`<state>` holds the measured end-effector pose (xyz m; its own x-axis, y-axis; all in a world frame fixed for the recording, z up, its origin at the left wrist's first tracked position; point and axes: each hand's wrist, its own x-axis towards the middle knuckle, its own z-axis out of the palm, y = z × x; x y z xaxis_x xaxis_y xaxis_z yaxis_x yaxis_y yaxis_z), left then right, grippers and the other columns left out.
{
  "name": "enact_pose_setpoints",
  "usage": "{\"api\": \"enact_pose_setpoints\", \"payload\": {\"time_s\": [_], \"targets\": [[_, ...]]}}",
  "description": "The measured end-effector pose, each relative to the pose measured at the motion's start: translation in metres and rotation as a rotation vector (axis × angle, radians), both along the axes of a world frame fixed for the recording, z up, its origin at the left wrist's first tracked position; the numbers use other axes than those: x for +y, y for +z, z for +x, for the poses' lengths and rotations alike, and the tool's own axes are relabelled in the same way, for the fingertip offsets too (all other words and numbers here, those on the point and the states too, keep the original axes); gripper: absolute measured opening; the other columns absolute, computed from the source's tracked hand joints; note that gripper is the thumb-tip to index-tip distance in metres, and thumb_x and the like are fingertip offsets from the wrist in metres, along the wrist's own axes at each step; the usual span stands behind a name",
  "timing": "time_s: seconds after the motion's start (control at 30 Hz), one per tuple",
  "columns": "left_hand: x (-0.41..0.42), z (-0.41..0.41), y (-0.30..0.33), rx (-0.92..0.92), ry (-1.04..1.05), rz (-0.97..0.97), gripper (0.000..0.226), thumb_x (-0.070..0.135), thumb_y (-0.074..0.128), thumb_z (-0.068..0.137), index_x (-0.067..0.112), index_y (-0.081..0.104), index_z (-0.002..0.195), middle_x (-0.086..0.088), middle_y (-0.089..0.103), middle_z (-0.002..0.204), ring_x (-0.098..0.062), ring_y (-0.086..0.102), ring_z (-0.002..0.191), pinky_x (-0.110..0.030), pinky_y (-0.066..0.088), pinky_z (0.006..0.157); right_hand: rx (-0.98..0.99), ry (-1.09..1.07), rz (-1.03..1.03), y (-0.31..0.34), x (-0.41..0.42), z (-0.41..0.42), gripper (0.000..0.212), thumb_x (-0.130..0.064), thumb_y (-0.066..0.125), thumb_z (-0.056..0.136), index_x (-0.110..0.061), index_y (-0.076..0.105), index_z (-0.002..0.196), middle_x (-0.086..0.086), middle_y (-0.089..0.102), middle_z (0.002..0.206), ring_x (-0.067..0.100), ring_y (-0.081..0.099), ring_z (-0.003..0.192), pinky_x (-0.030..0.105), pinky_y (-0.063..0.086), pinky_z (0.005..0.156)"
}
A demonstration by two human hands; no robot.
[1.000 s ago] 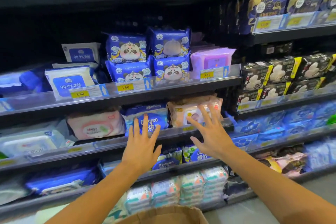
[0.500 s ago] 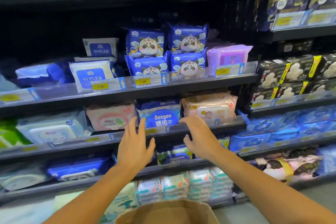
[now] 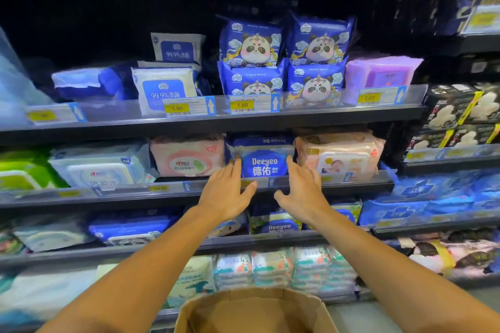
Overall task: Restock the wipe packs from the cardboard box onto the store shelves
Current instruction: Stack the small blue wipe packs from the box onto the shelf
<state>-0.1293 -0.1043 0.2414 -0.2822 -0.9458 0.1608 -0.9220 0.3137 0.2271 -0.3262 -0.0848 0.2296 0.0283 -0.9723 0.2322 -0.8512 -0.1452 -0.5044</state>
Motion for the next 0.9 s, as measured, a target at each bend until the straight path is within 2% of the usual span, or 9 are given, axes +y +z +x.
{"api": "enact_pose_setpoints", "payload": {"time_s": [0.13, 0.2, 0.27, 0.37, 0.47, 0.6, 0.67, 0.73, 0.9], "targets": [[0.013, 0.039, -0.002, 0.006, -0.036, -0.192, 0.066, 0.053, 0.032, 0.101, 0.016, 0.027, 0.156, -0.002, 0.034, 0.158, -0.022, 0.032, 0.144, -0.042, 0.033, 0.116, -0.154, -0.025, -0.228, -0.008, 0.006, 0.018, 0.076, -0.030, 0.063, 0.092, -0.015, 0.024, 0.155, 0.004, 0.017, 0.163, 0.024, 0.013, 0.150, 0.038, 0.015, 0.122], [0.021, 0.065, -0.006, -0.040, 0.011, -0.273, 0.066, 0.055, 0.026, 0.097, 0.018, 0.037, 0.150, -0.002, 0.039, 0.152, -0.023, 0.036, 0.139, -0.043, 0.042, 0.108, -0.048, 0.070, -0.375, -0.010, 0.011, 0.033, 0.069, -0.026, 0.063, 0.092, -0.017, 0.032, 0.152, 0.002, 0.016, 0.163, 0.023, 0.014, 0.151, 0.038, 0.020, 0.122], [0.025, 0.090, -0.010, -0.085, 0.098, -0.269, 0.069, 0.058, 0.020, 0.096, 0.018, 0.040, 0.149, -0.006, 0.036, 0.153, -0.026, 0.034, 0.140, -0.045, 0.044, 0.106, 0.112, 0.190, -0.362, -0.011, 0.012, 0.055, 0.068, -0.030, 0.061, 0.094, -0.019, 0.030, 0.154, 0.002, 0.013, 0.165, 0.024, 0.010, 0.152, 0.042, 0.021, 0.123], [0.028, 0.126, -0.013, -0.094, 0.261, -0.217, 0.075, 0.063, 0.012, 0.095, 0.022, 0.033, 0.155, -0.009, 0.024, 0.162, -0.032, 0.021, 0.149, -0.047, 0.028, 0.119, 0.237, 0.313, -0.271, -0.007, 0.004, 0.091, 0.067, -0.041, 0.053, 0.098, -0.025, 0.023, 0.157, 0.001, 0.006, 0.166, 0.023, 0.003, 0.153, 0.042, 0.018, 0.124], [0.027, 0.154, -0.012, -0.126, 0.269, -0.178, 0.077, 0.065, 0.004, 0.093, 0.028, 0.020, 0.159, -0.006, 0.013, 0.167, -0.025, 0.011, 0.153, -0.041, 0.012, 0.124, 0.220, 0.351, -0.197, 0.000, -0.009, 0.120, 0.066, -0.046, 0.048, 0.100, -0.033, 0.019, 0.157, 0.003, 0.007, 0.166, 0.025, 0.005, 0.154, 0.045, 0.026, 0.121], [0.014, 0.149, -0.011, -0.127, 0.220, -0.131, 0.086, 0.069, 0.001, 0.088, 0.026, 0.025, 0.158, -0.003, 0.026, 0.163, -0.020, 0.017, 0.152, -0.039, 0.013, 0.123, 0.272, 0.259, -0.095, 0.004, -0.022, 0.135, 0.063, -0.048, 0.047, 0.100, -0.026, 0.025, 0.155, 0.009, 0.009, 0.164, 0.030, 0.030, 0.146, 0.041, 0.041, 0.107], [0.006, 0.143, -0.015, -0.113, 0.229, -0.158, 0.085, 0.069, 0.007, 0.089, 0.023, 0.031, 0.155, -0.003, 0.035, 0.159, -0.021, 0.026, 0.148, -0.040, 0.020, 0.120, 0.318, 0.235, -0.102, 0.008, -0.028, 0.133, 0.059, -0.049, 0.050, 0.098, -0.020, 0.037, 0.148, 0.008, 0.015, 0.159, 0.032, 0.053, 0.124, 0.038, 0.050, 0.088], [0.004, 0.148, -0.018, -0.116, 0.195, -0.192, 0.076, 0.066, 0.018, 0.094, 0.022, 0.034, 0.154, -0.003, 0.039, 0.156, -0.021, 0.032, 0.144, -0.039, 0.023, 0.118, 0.326, 0.209, -0.107, 0.011, -0.029, 0.134, 0.055, -0.048, 0.053, 0.097, -0.021, 0.042, 0.143, 0.007, 0.019, 0.154, 0.031, 0.060, 0.110, 0.037, 0.051, 0.078], [0.029, 0.194, -0.027, -0.006, 0.120, -0.445, 0.056, 0.047, 0.041, 0.097, 0.018, 0.048, 0.145, -0.003, 0.044, 0.152, -0.024, 0.041, 0.137, -0.042, 0.038, 0.112, 0.292, 0.225, -0.285, -0.007, -0.017, 0.160, 0.056, -0.043, 0.057, 0.094, -0.026, 0.042, 0.146, 0.008, 0.022, 0.157, 0.041, 0.025, 0.140, 0.050, 0.041, 0.108]]}}
